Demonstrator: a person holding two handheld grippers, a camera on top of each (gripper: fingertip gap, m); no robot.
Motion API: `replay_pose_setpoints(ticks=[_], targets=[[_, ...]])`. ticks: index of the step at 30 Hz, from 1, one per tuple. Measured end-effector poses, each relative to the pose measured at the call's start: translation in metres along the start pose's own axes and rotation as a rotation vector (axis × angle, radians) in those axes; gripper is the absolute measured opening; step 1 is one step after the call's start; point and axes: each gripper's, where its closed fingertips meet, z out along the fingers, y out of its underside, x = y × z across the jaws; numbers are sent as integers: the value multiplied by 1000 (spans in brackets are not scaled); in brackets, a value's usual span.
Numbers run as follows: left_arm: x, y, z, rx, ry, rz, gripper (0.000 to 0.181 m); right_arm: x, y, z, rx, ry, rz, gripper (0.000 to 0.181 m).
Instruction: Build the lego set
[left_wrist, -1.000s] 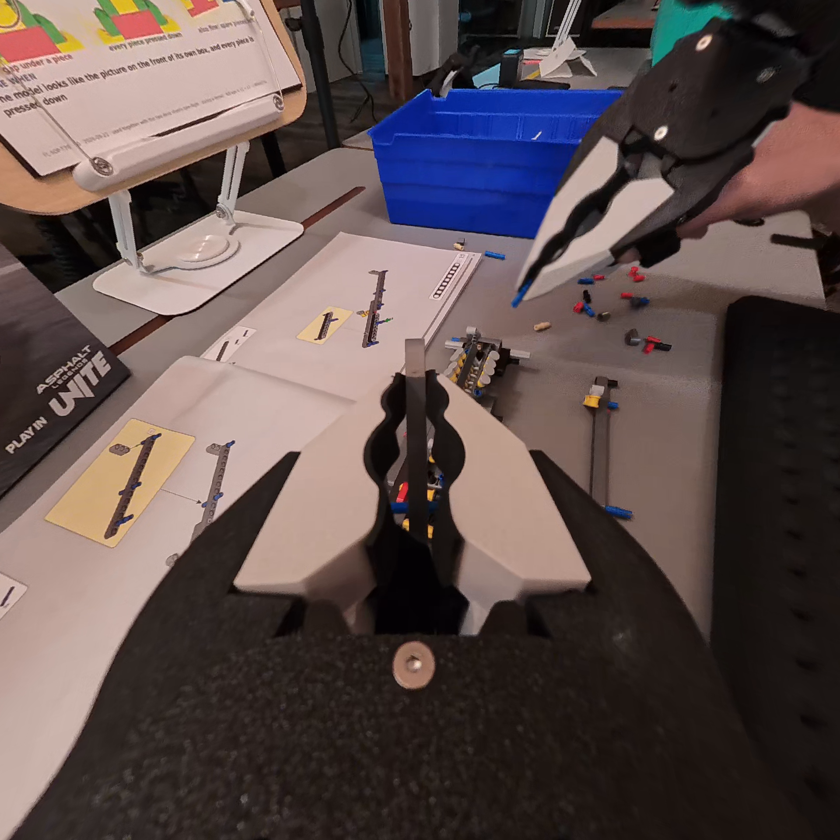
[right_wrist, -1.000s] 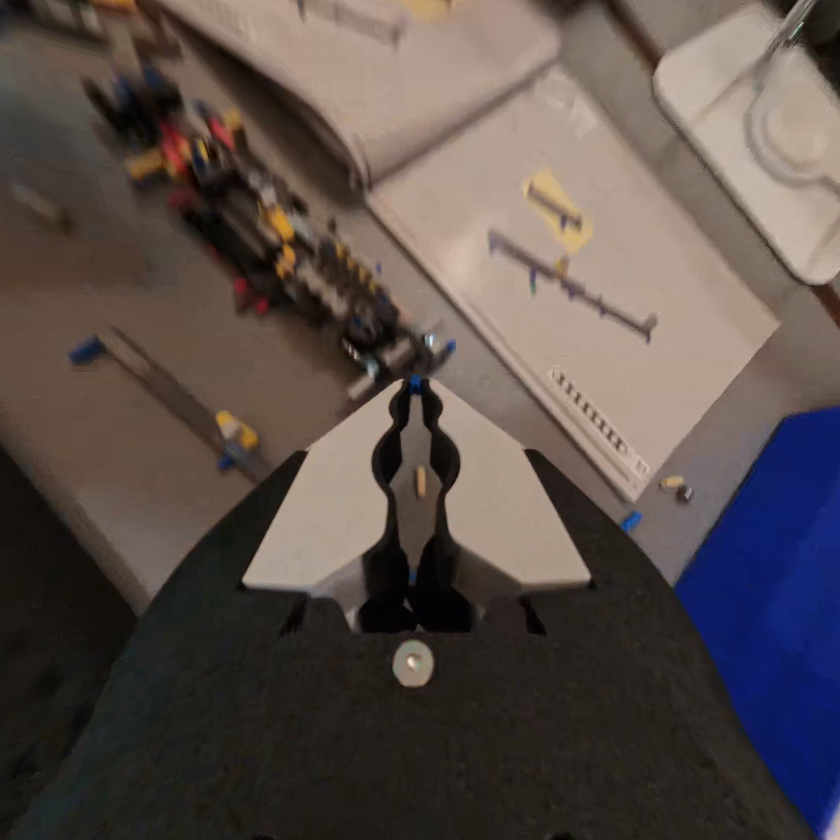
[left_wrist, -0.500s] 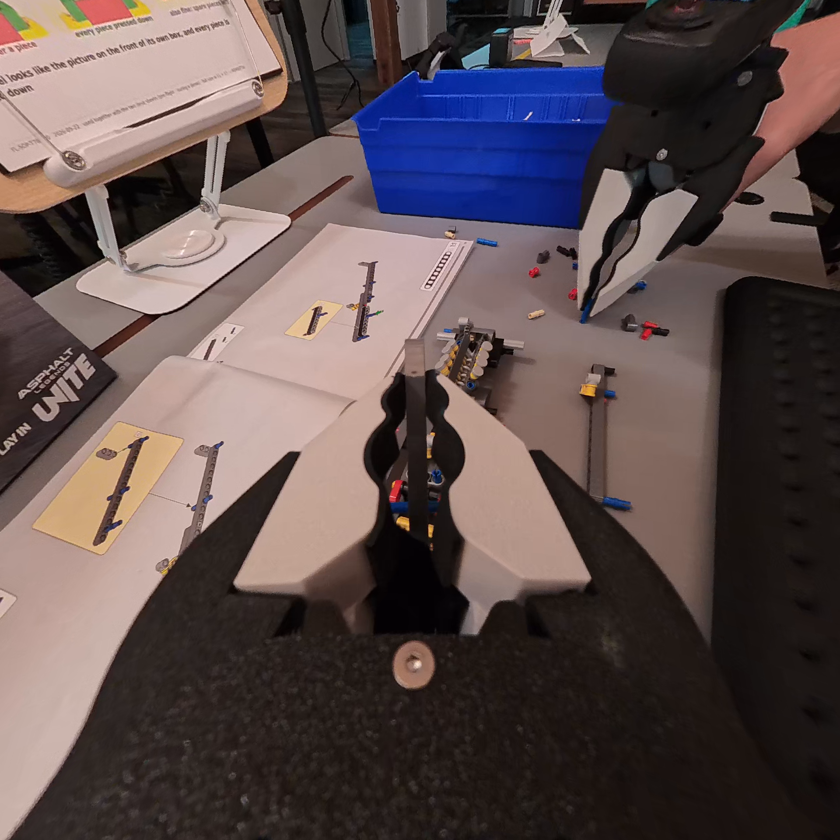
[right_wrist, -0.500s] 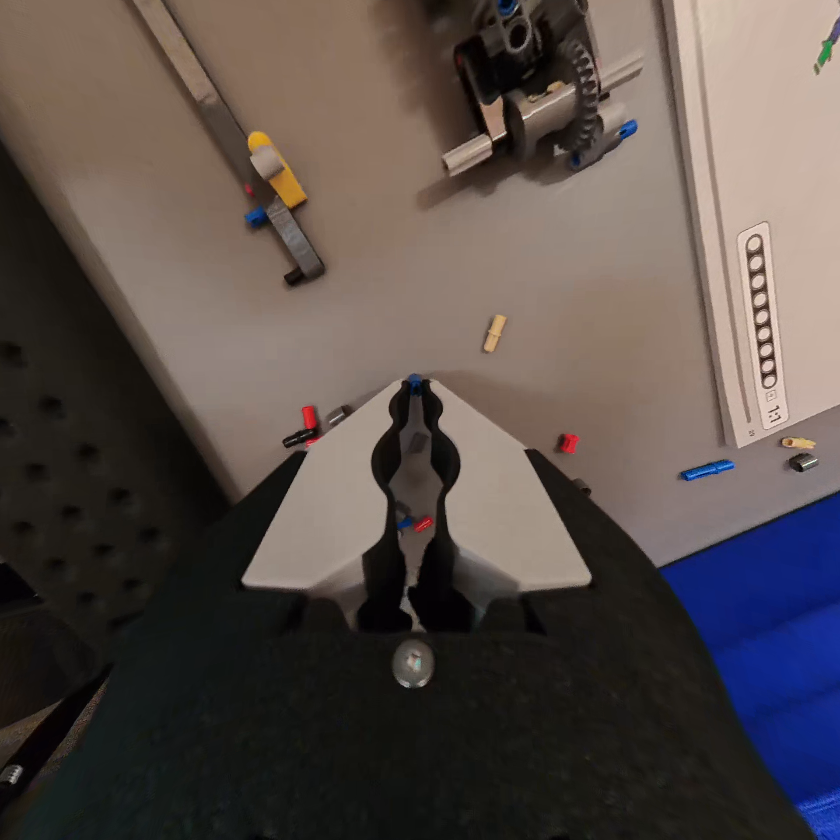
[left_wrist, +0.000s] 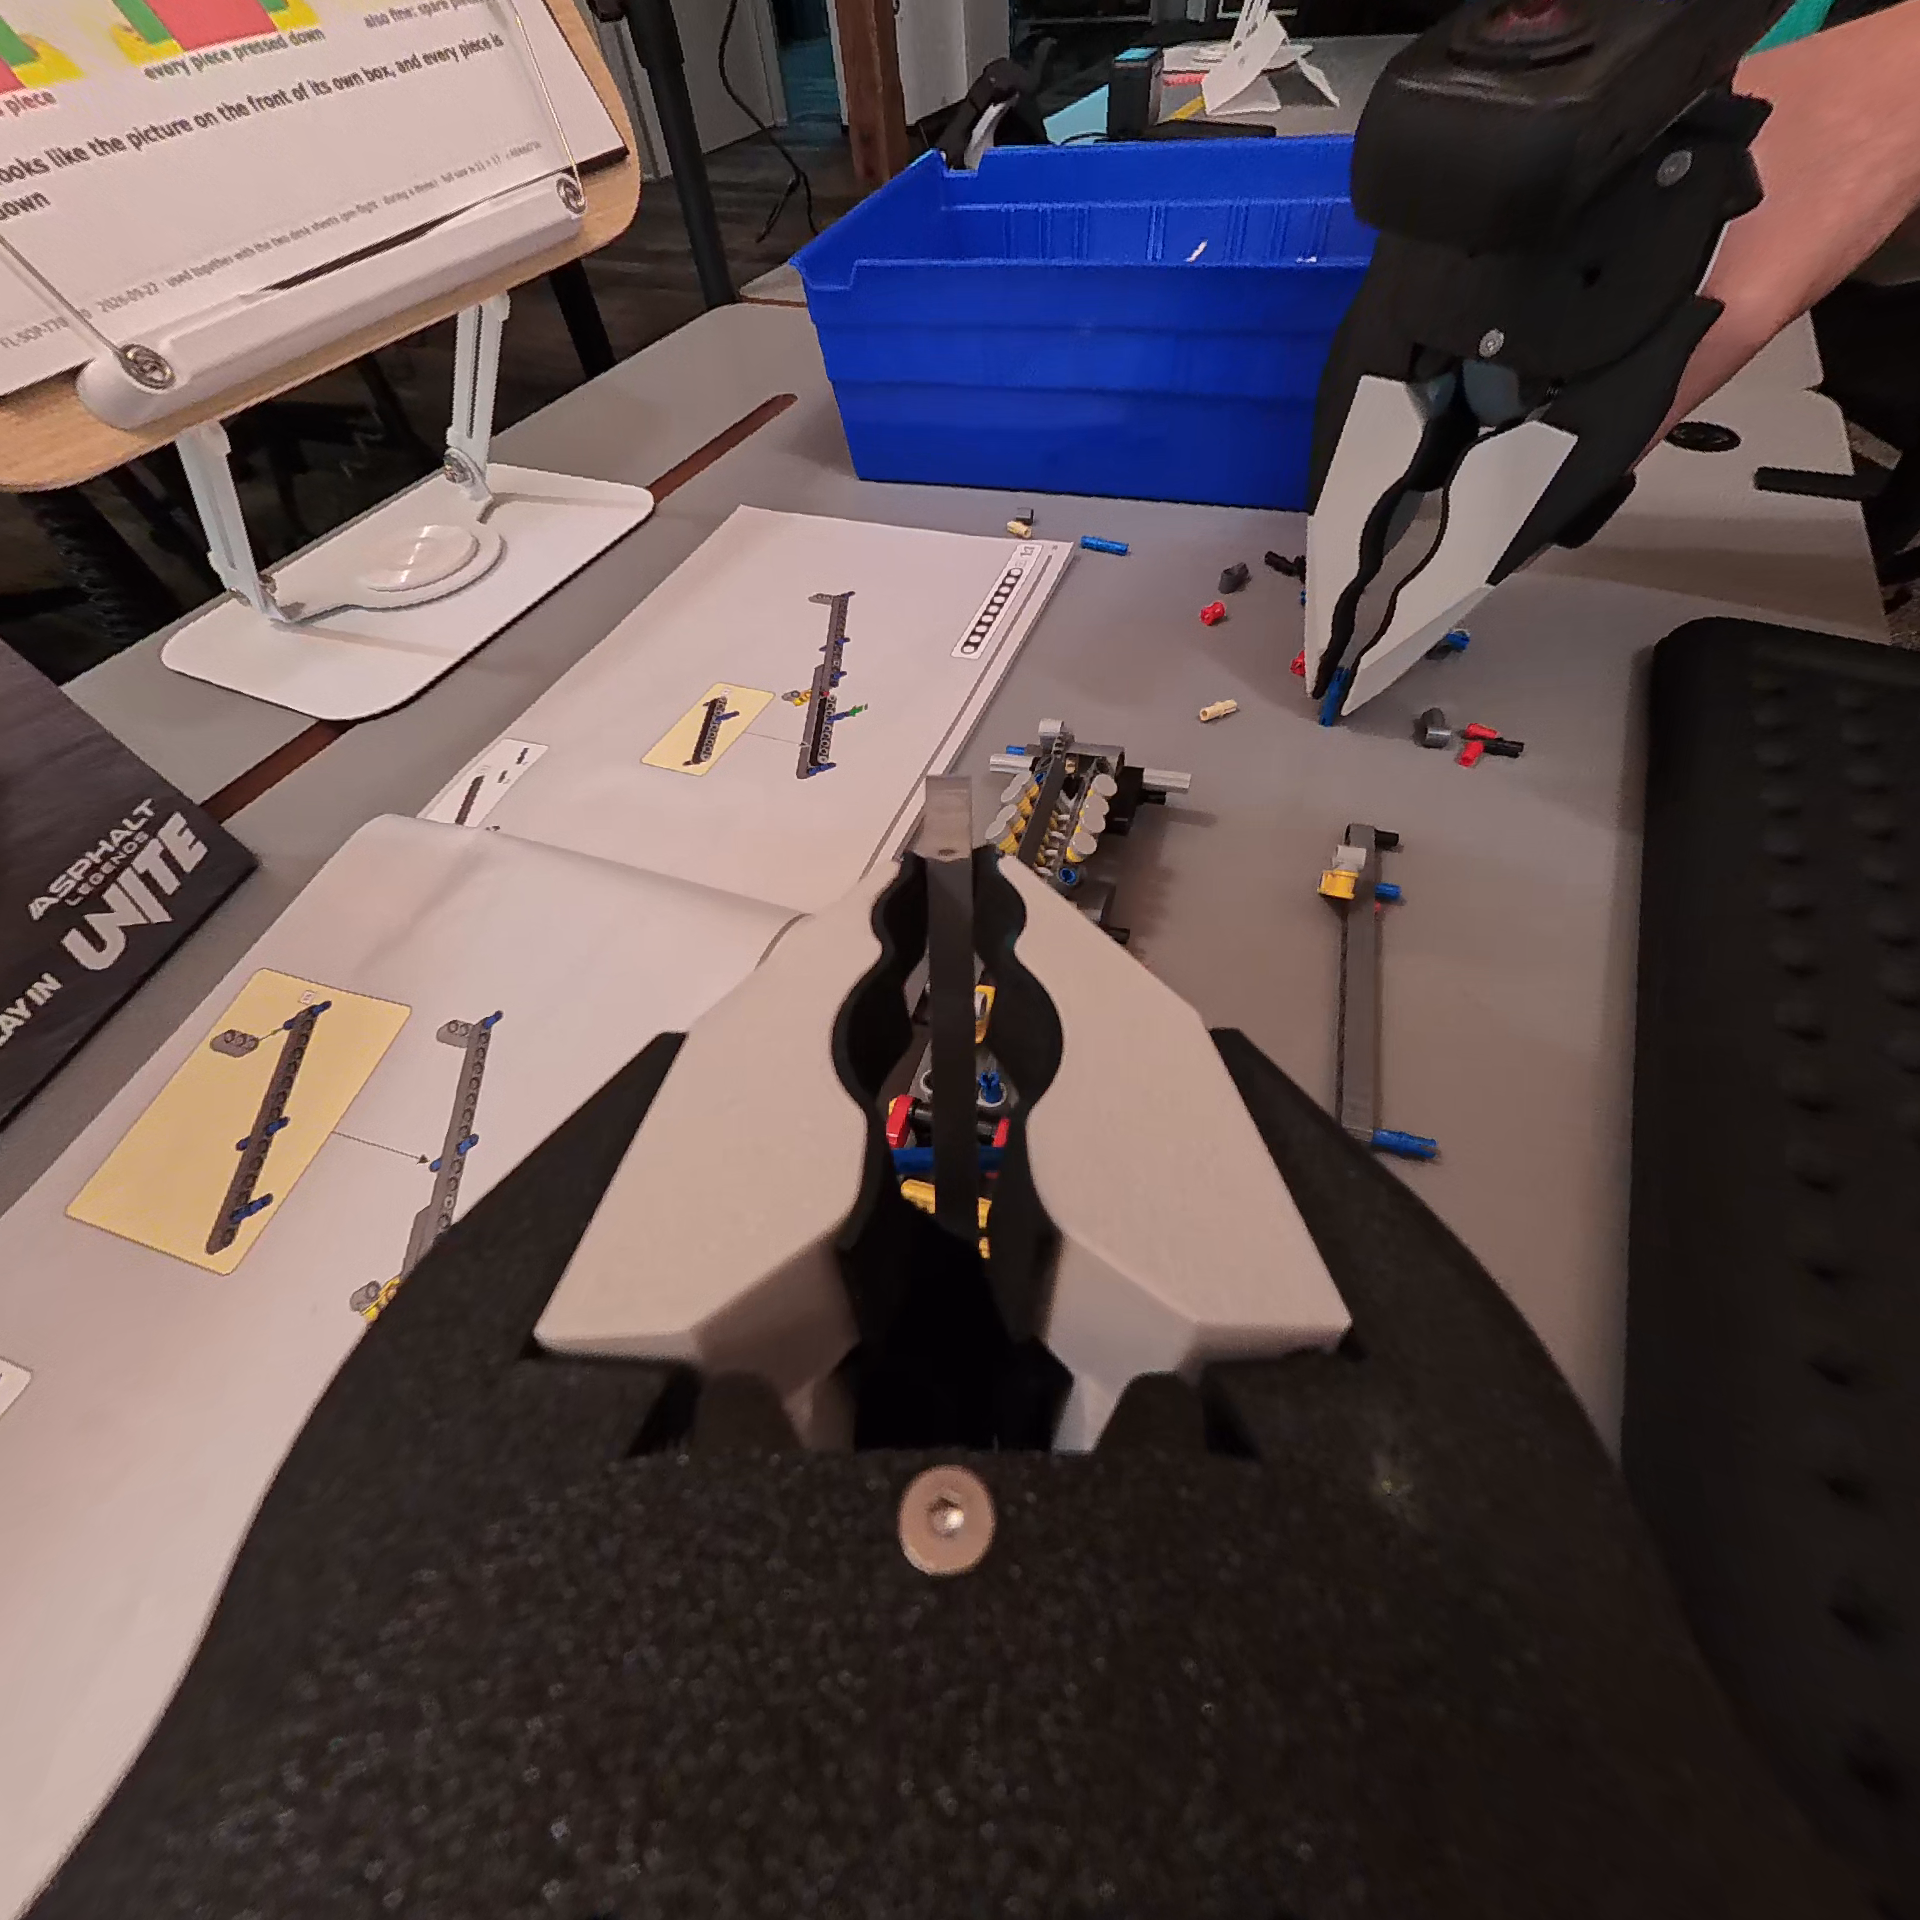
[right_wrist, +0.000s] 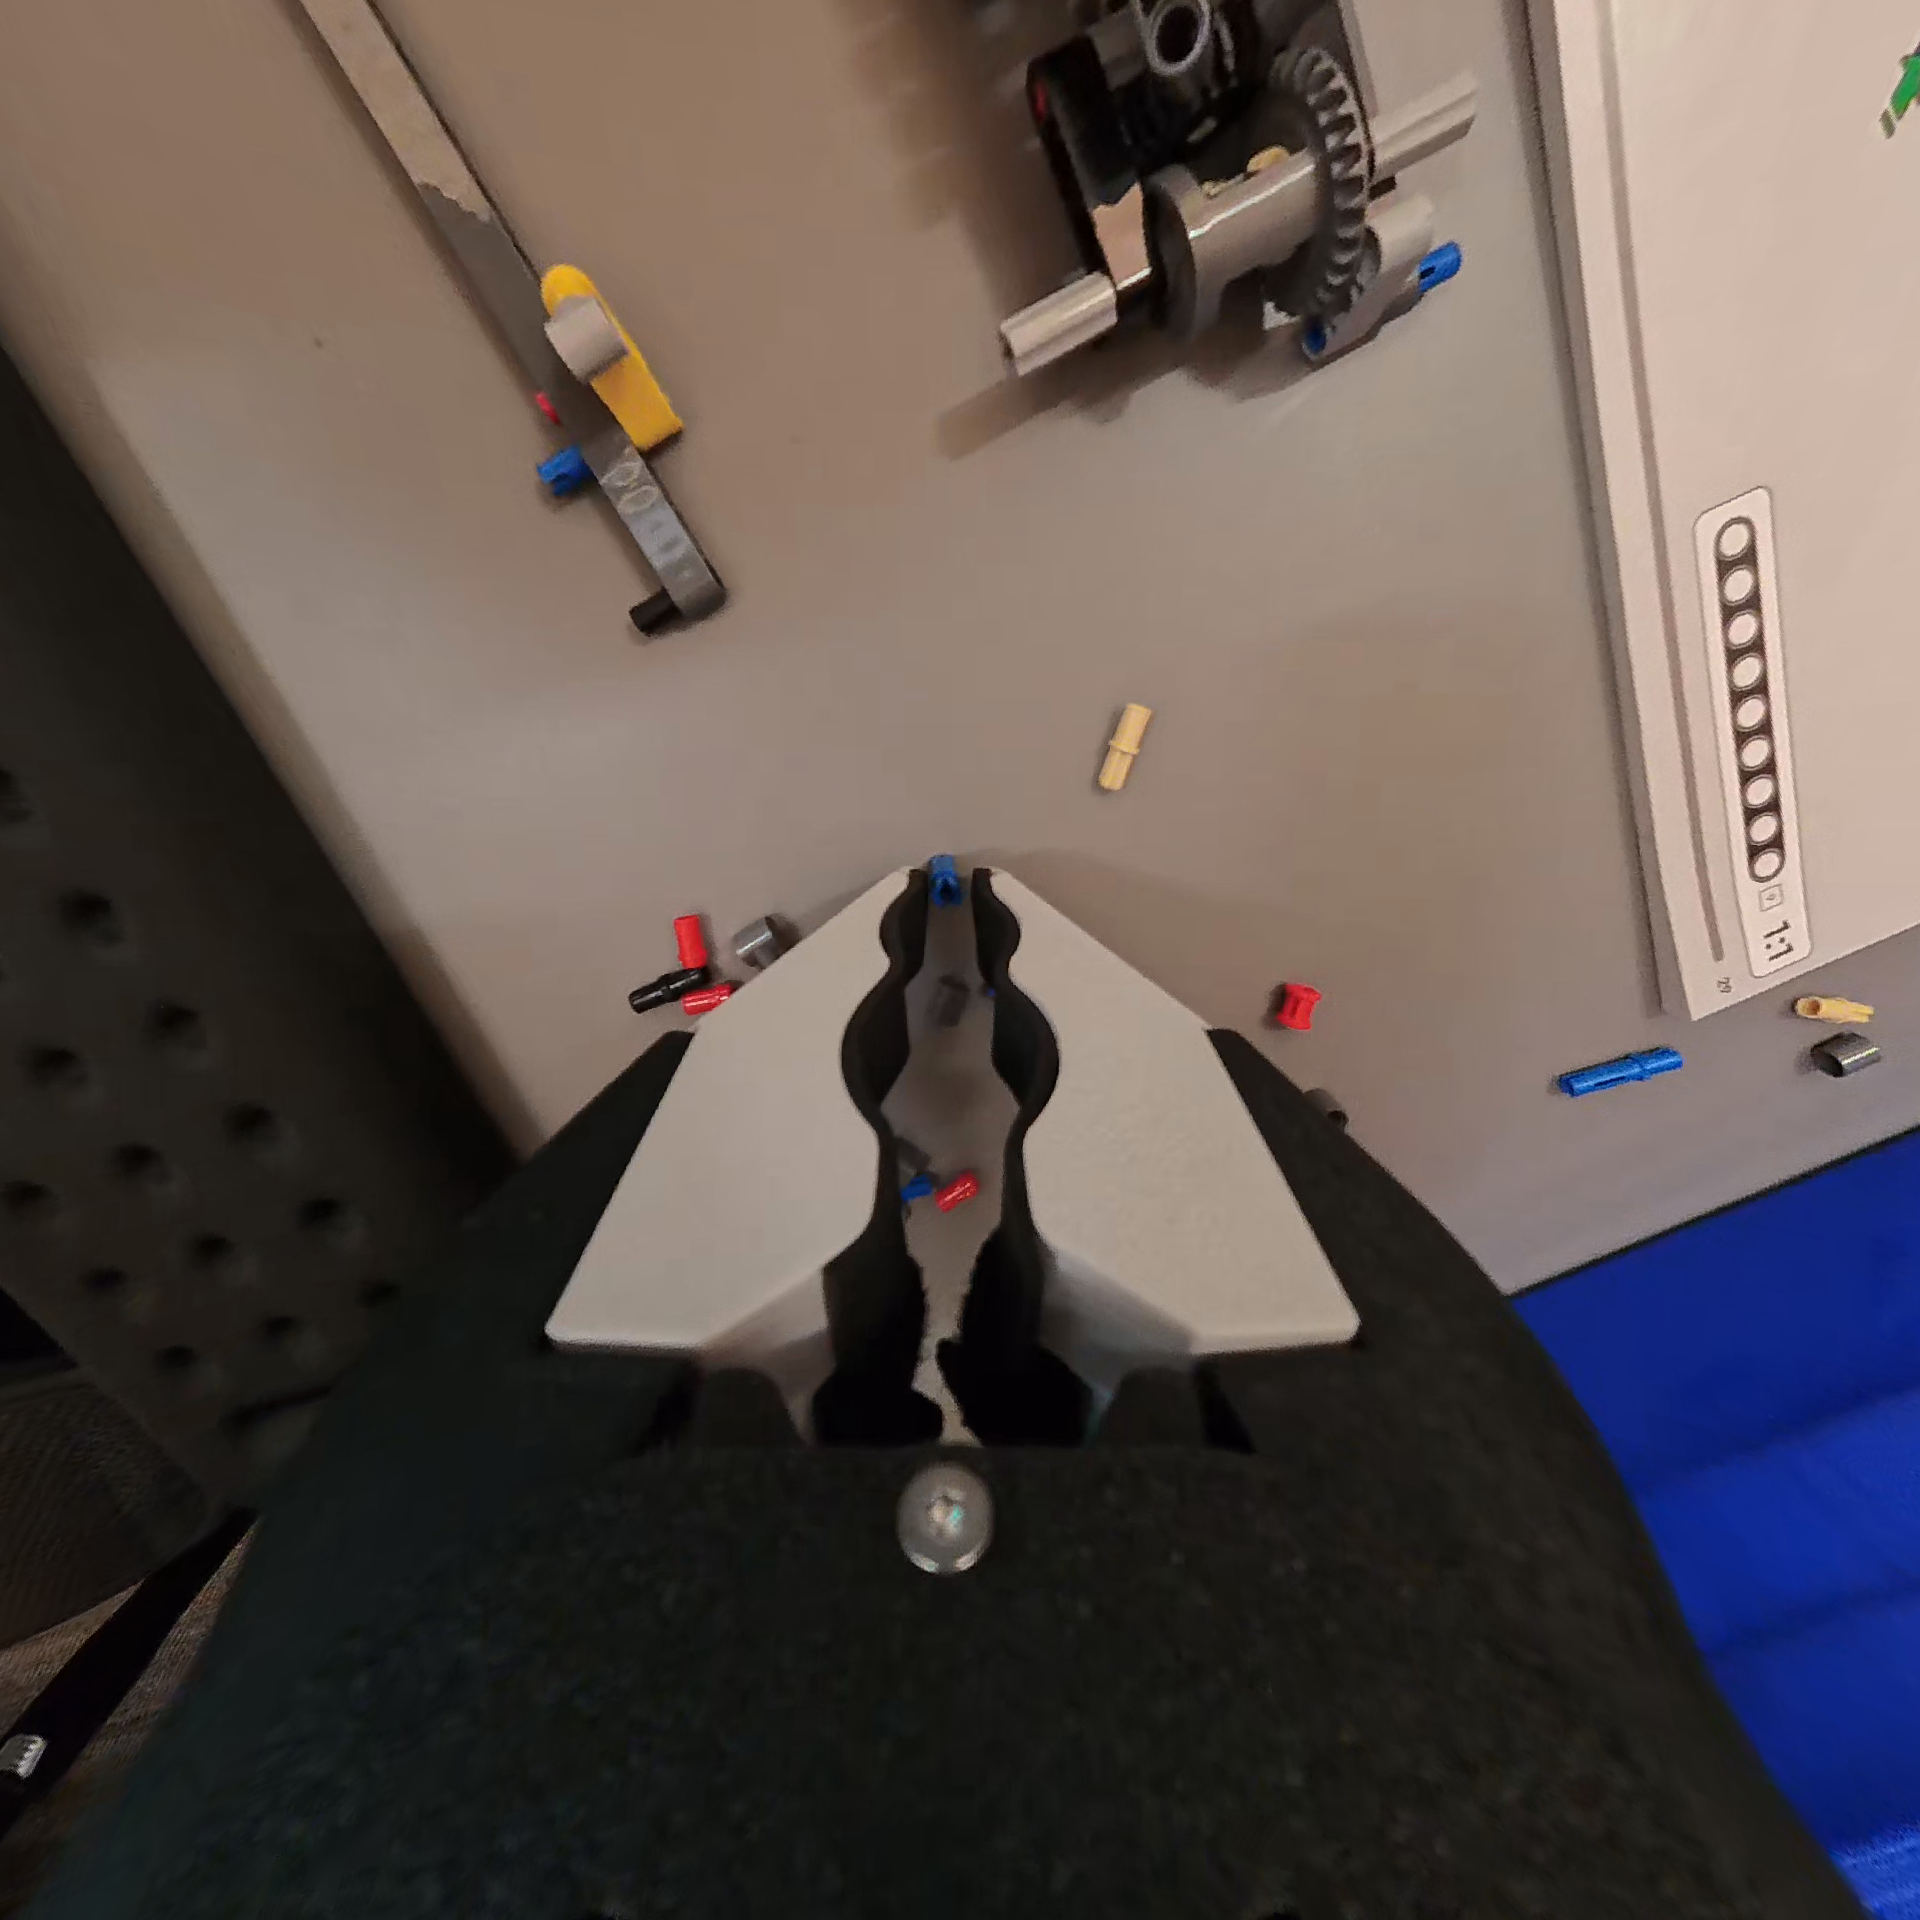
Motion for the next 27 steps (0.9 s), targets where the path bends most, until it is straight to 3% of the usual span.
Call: replay_pose_setpoints(ticks=[13,15,18,21,23,25,27], targets=[[3,-1,0,7,12,2,7,-3,-14,0,68,-15,-27,3],[6,-6,-1,36,27,-15,7,-4,-38,-10,180,20,-53,3],[8,-15,-4,100,58,-83,7,-25,-122,-47,563,17,-28,3],[7,-22,-6,158,85,-159,7,-31,-190,-81,875,191,67,2],[6,-26,-8,191,89,-195,7,-29,-213,-89,982,323,144,2],[4,-28,-10,209,97,-223,7,-19,-218,-87,990,496,186,2],[3,-27,-11,205,112,-253,7,-18,-223,-85,1011,533,212,2]])
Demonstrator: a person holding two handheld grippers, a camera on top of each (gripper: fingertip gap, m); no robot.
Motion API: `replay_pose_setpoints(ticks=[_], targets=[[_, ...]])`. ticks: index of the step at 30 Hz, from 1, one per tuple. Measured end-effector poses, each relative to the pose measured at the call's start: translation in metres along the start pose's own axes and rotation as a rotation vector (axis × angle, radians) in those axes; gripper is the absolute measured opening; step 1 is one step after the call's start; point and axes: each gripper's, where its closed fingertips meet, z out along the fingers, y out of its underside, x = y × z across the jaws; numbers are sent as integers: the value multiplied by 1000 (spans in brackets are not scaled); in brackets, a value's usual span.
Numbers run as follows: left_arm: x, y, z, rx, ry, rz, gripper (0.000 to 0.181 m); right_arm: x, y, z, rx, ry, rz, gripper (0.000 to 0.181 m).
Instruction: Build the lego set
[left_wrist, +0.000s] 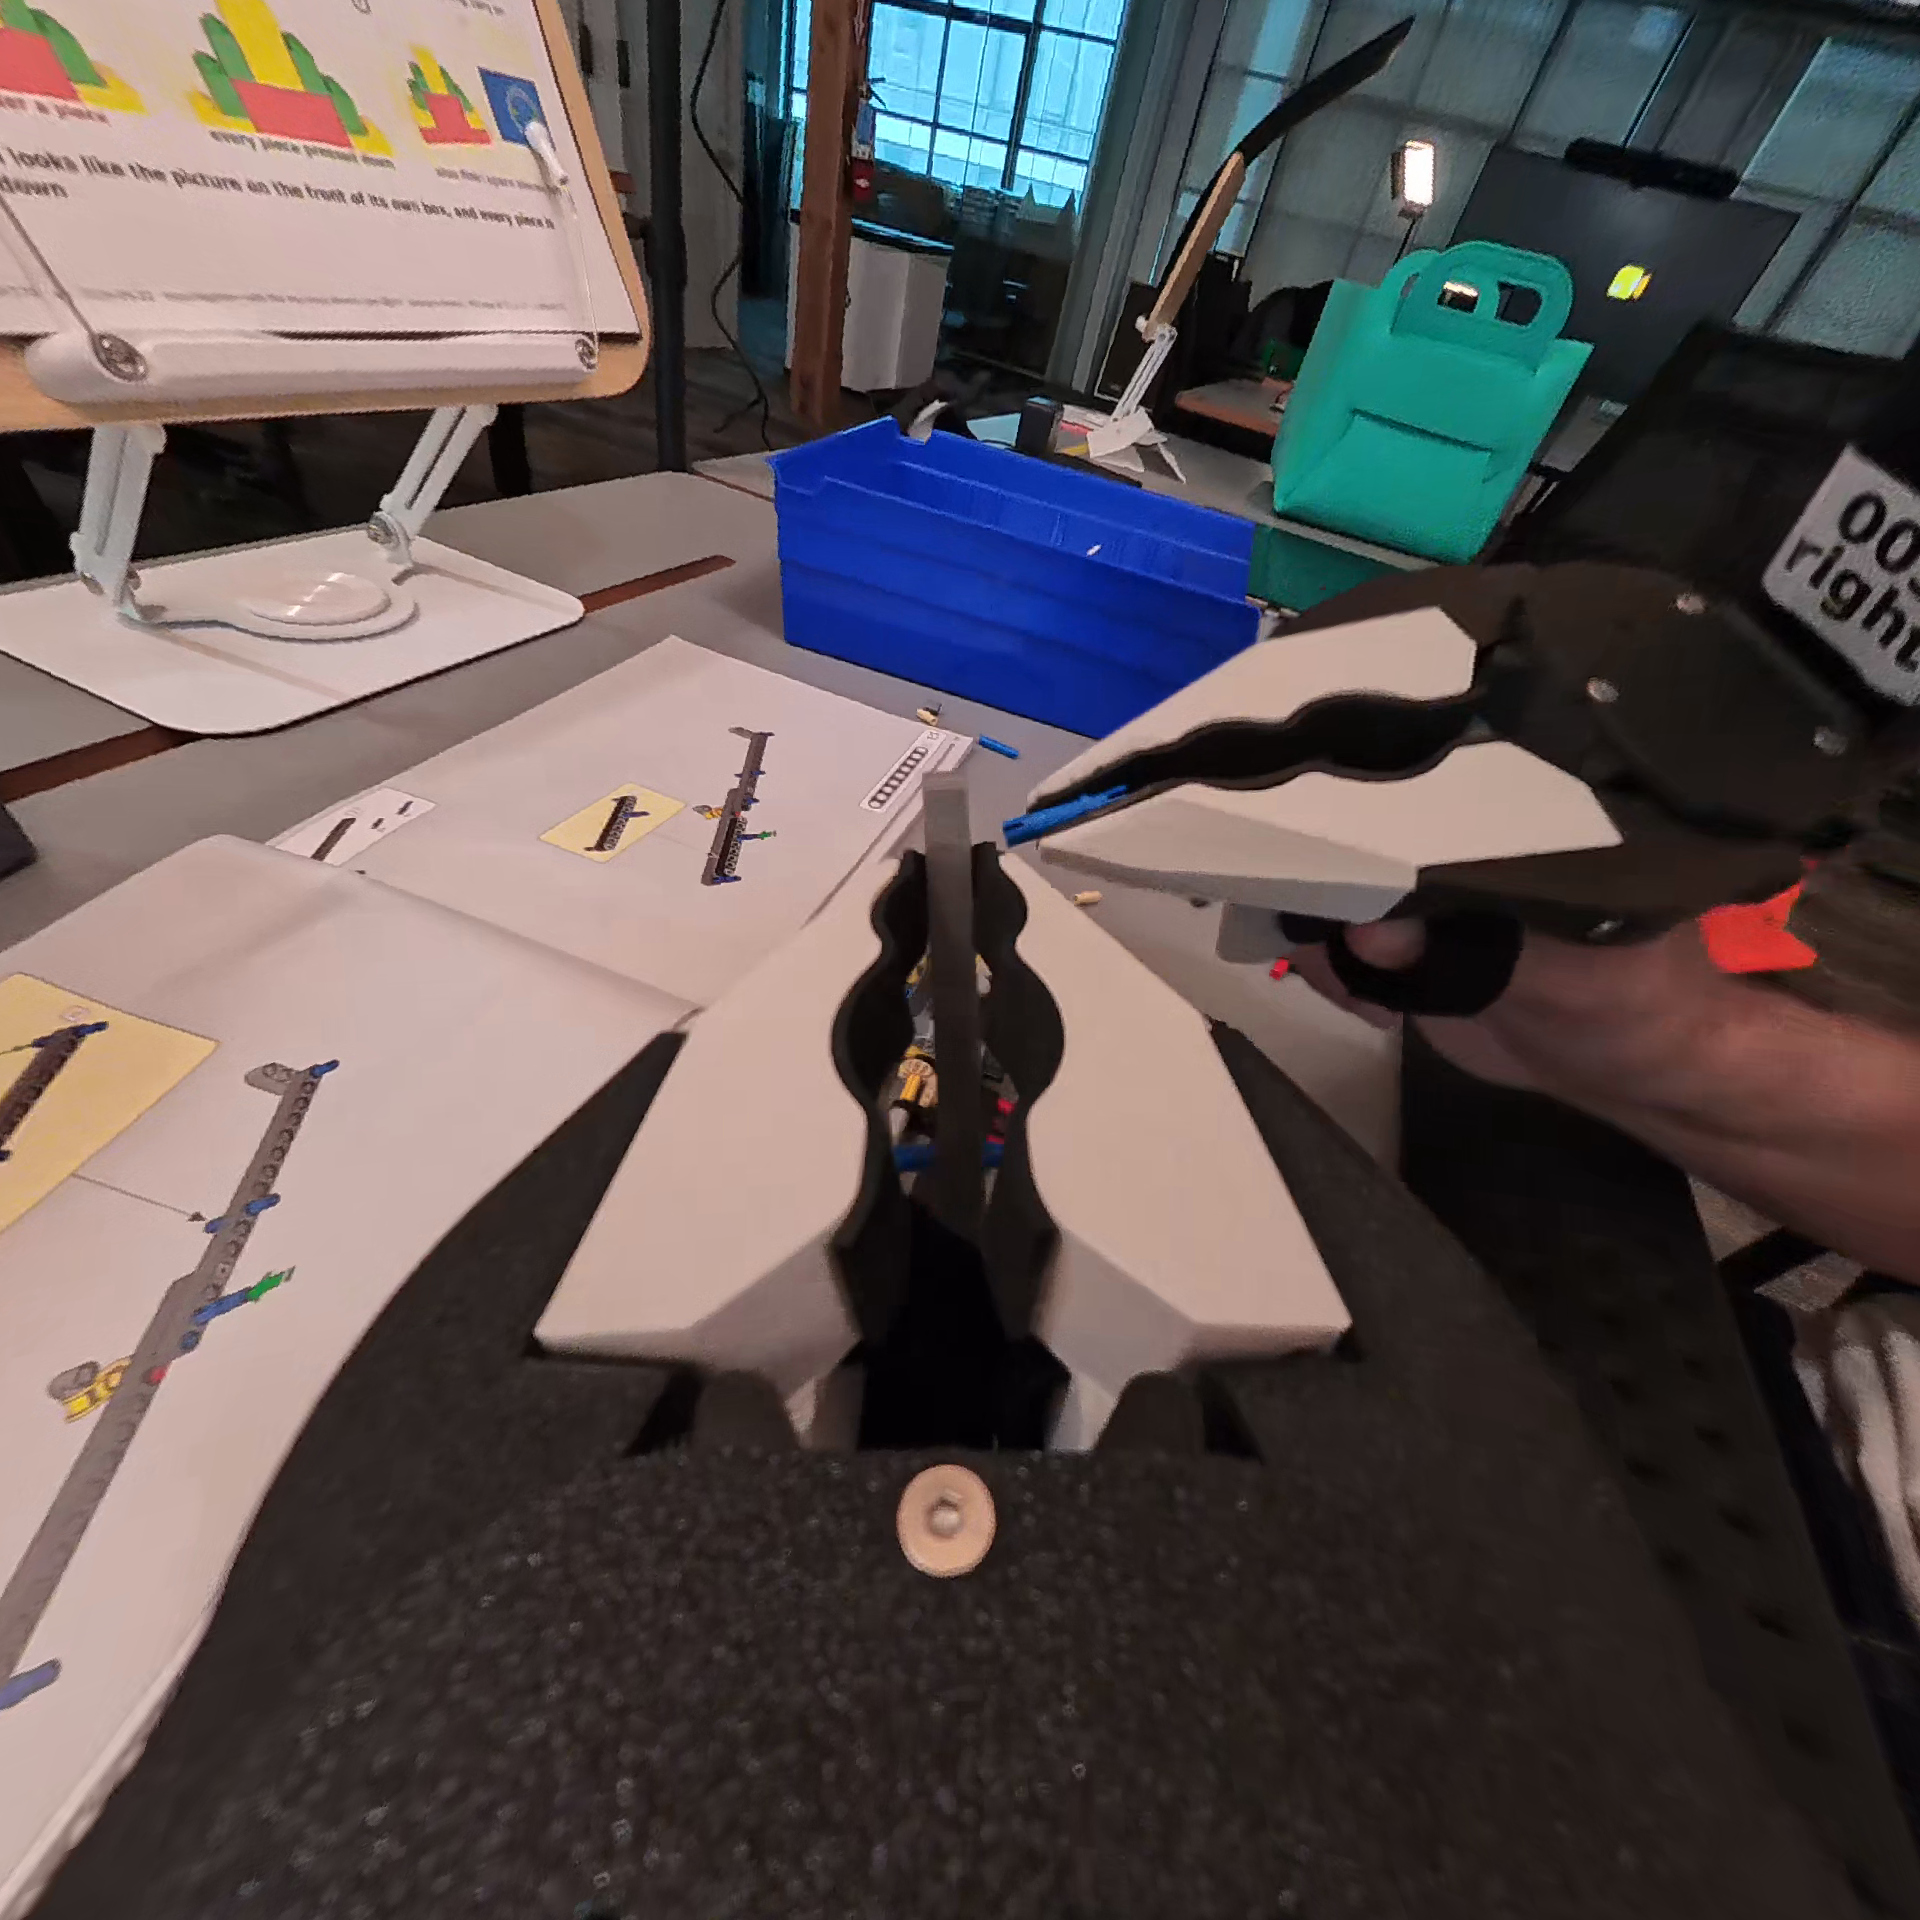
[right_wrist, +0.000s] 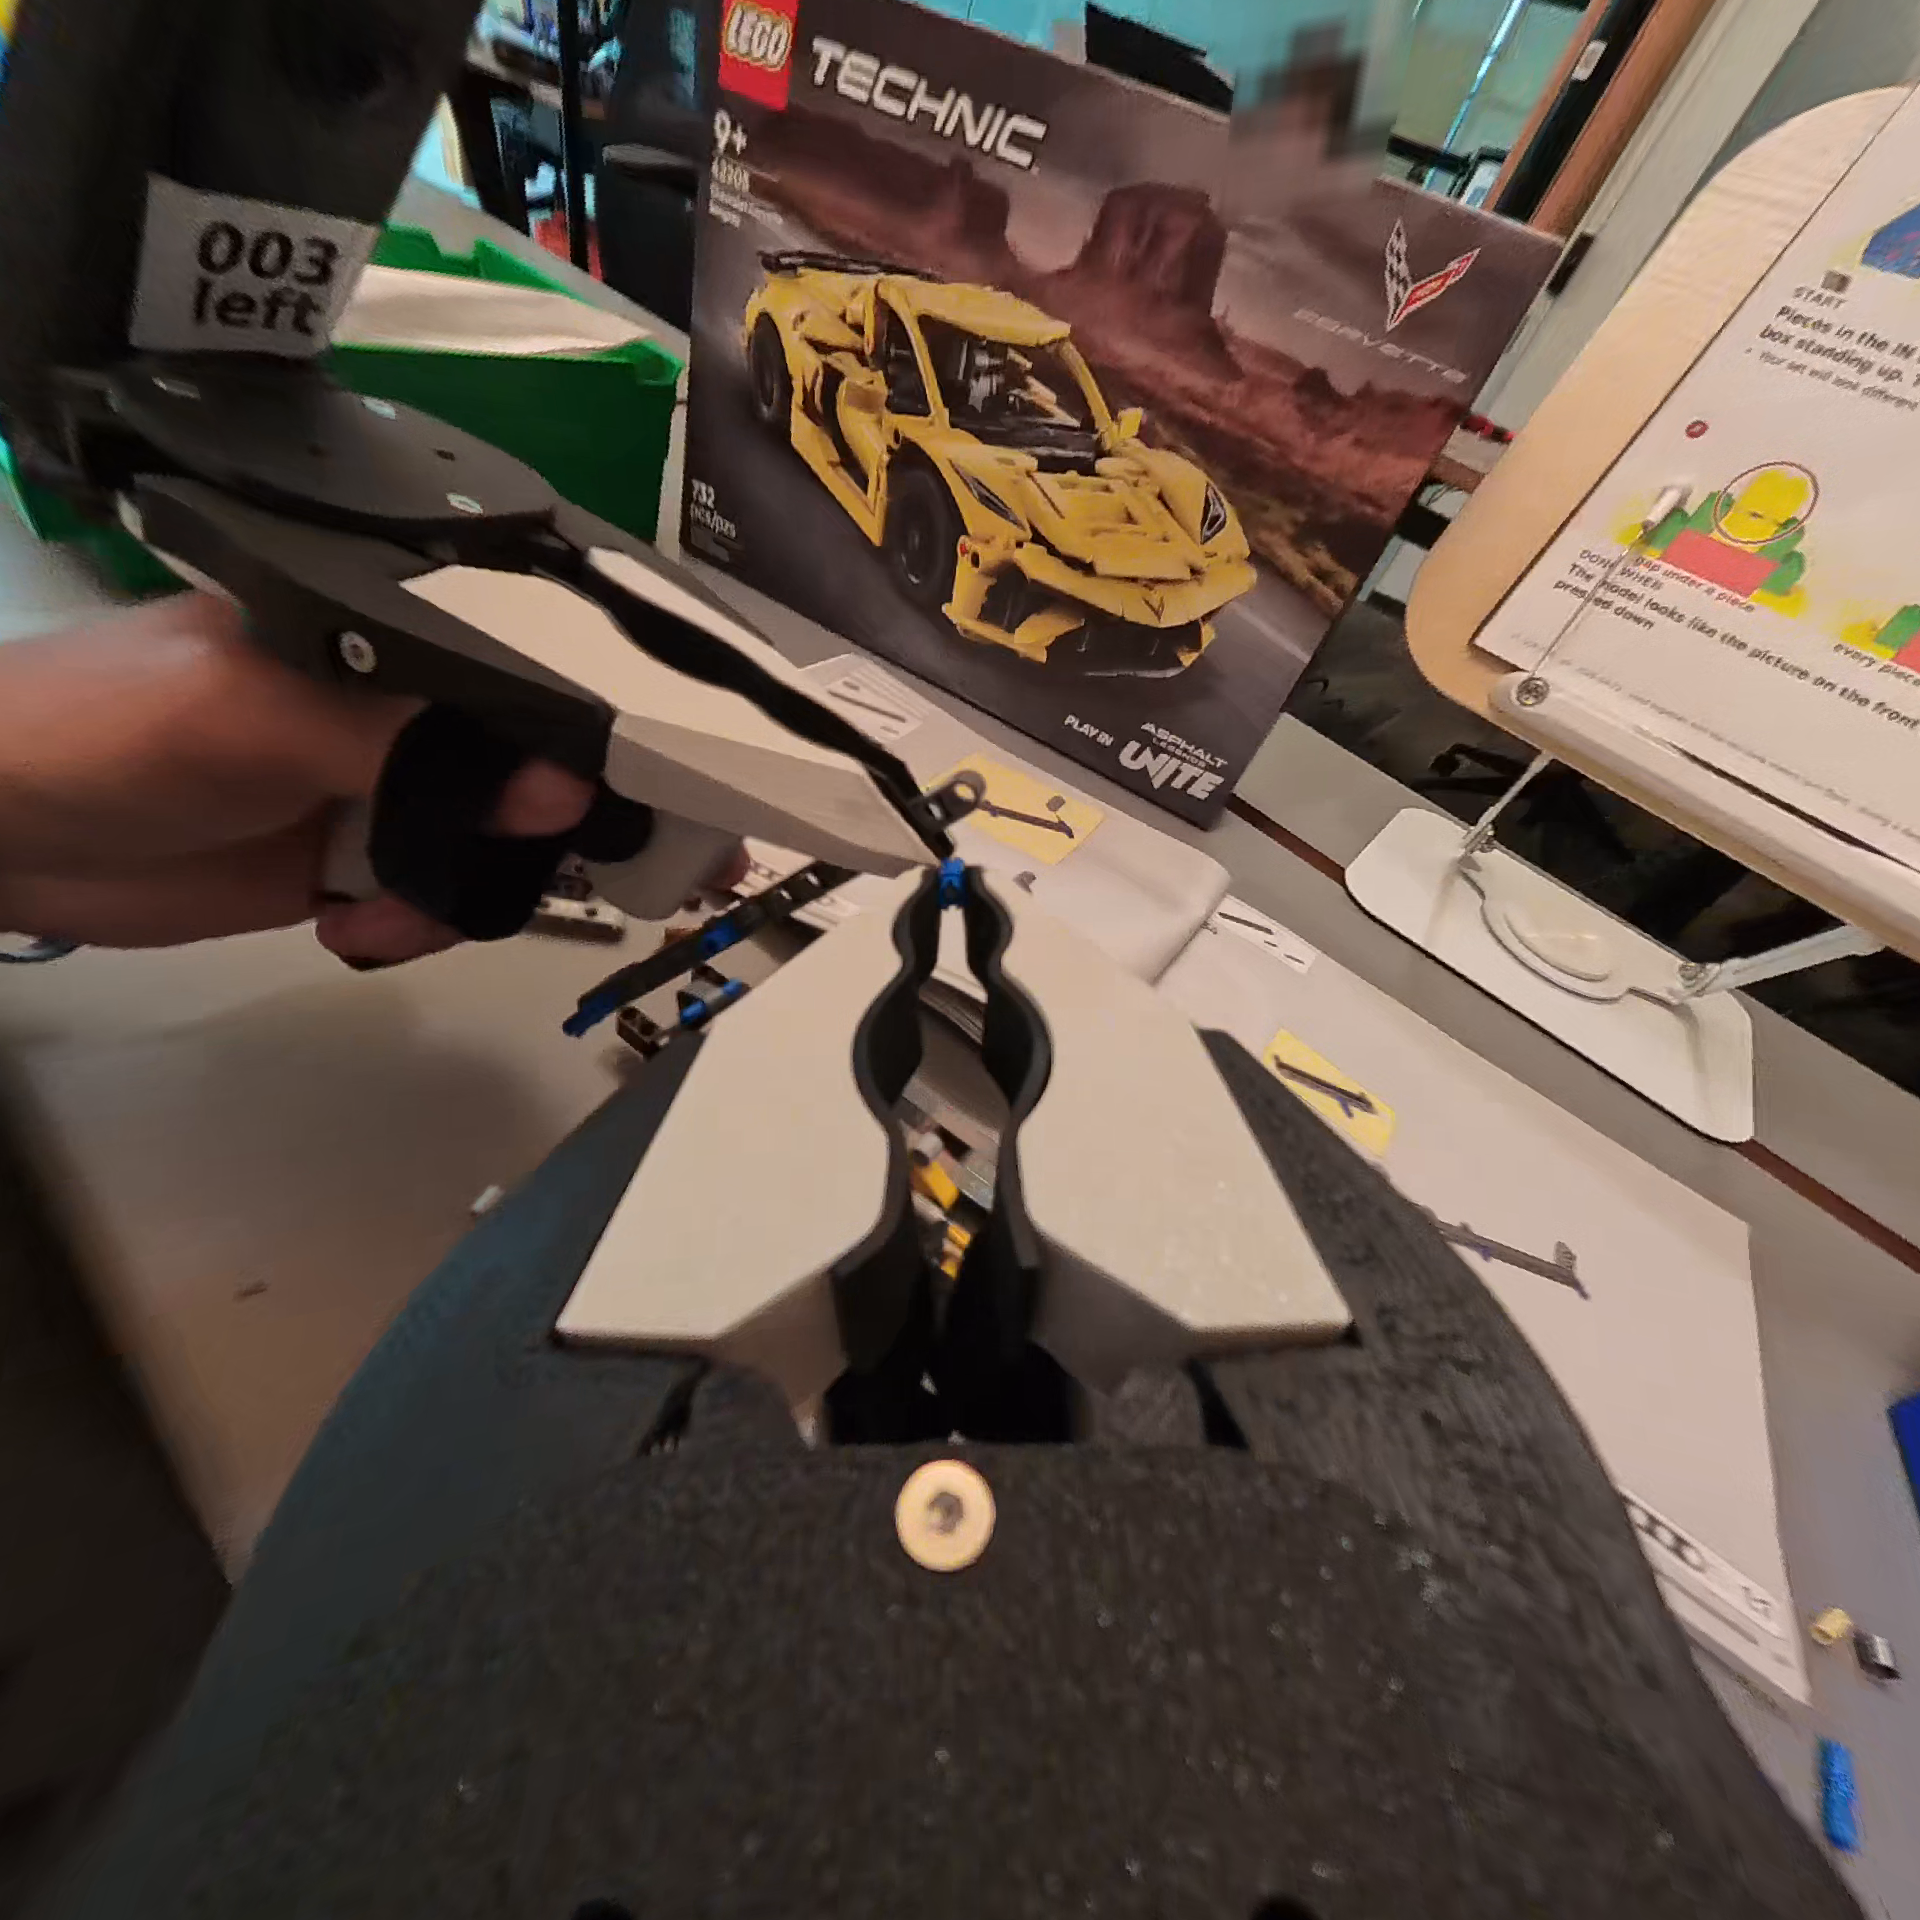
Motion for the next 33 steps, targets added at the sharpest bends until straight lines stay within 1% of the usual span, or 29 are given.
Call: replay_pose_setpoints(ticks=[2,4,6,13,18,25,29,31,33], targets=[[-1,-3,-2,14,4,-19,7,-3,-5,0,31,14,6,2],[-1,-4,-3,13,-3,-9,7,-1,-11,-2,58,67,-54,2],[0,-4,-3,8,-9,9,7,-2,-15,-2,67,85,-78,2],[2,-2,-1,1,-21,46,7,0,-11,5,39,92,-120,2],[2,-1,0,-7,-22,53,7,3,-12,4,54,116,-154,3],[0,1,1,-26,-50,96,8,3,-10,6,45,120,-171,3],[0,2,1,-30,-90,165,8,3,-9,6,47,126,-175,3],[0,1,1,-28,-107,198,8,3,-10,6,60,126,-162,3],[0,1,1,-29,-128,232,8,3,-10,6,70,111,-109,3]])
